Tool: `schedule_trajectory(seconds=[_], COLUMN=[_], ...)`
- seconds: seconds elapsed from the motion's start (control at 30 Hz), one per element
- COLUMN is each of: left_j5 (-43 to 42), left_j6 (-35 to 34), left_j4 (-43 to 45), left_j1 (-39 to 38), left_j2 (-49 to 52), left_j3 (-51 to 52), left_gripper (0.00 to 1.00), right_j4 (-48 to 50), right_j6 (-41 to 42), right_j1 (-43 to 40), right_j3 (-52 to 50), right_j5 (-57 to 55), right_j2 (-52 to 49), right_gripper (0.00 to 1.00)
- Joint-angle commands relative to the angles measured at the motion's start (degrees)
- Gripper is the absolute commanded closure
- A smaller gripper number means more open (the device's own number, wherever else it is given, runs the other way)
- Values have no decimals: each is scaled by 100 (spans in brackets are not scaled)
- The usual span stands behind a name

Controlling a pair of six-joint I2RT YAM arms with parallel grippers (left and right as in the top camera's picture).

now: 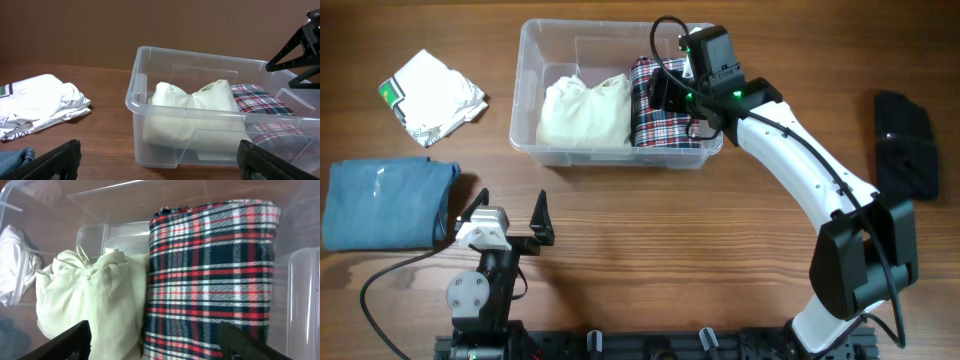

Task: Pack container
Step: 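Carry the plaid shirt with the right gripper into the bin's right side, then reach the right gripper to the black garment and grasp it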

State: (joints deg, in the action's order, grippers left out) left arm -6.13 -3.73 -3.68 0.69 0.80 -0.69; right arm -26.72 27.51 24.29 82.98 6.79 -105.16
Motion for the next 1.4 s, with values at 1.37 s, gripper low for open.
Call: schedule_trajectory(seconds=[1.37], left_j5=[-68], left_j6=[-15], left_j4=[-15], left_j1=[-33], left_j2=[-42], left_j3=[35], left_gripper=[0], right_j4=[-1808], right_j6=[-3805], right_j1=[-5219], right_j3=[175], right_j5=[-2409], right_j2=[-955], right_gripper=[23])
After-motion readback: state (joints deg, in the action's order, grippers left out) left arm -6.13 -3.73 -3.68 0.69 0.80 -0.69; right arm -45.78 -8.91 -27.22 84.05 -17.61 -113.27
